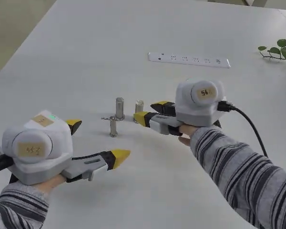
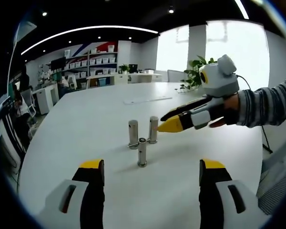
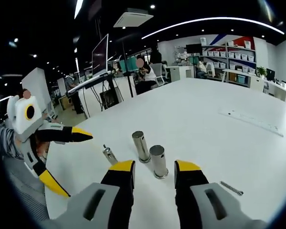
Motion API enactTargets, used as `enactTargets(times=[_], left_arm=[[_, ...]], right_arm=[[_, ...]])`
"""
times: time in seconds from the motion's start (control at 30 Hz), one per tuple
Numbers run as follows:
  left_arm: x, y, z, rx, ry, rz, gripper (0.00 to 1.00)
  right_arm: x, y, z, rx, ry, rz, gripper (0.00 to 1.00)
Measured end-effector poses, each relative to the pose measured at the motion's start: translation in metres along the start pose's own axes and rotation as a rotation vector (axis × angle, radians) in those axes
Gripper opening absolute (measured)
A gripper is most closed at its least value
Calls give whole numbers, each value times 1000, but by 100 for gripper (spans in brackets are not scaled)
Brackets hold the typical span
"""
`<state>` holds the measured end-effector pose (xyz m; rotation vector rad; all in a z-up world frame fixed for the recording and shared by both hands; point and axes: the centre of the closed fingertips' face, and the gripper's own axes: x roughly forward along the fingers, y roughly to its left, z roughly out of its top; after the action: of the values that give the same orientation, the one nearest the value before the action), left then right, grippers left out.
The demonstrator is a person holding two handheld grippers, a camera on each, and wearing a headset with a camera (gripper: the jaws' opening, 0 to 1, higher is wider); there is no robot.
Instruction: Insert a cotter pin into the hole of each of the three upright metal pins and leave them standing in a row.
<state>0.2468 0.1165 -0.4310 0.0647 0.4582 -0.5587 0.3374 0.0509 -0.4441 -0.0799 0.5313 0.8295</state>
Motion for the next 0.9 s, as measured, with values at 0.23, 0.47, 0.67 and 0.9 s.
enactTargets(times=[0.23, 0.47, 0.67, 0.9], left_arm=[[-4, -3, 2, 34, -5, 2, 87], [-11, -7, 9, 41, -34, 0, 92], [-14, -8, 9, 30, -34, 4, 94], [-16, -9, 4, 31, -20, 4, 95]], right_arm=[[17, 2, -1, 11, 14, 7, 26], [23, 0, -3, 15, 28, 4, 22], [26, -3, -4, 20, 26, -6, 18], [23, -7, -5, 38, 26, -23, 11]])
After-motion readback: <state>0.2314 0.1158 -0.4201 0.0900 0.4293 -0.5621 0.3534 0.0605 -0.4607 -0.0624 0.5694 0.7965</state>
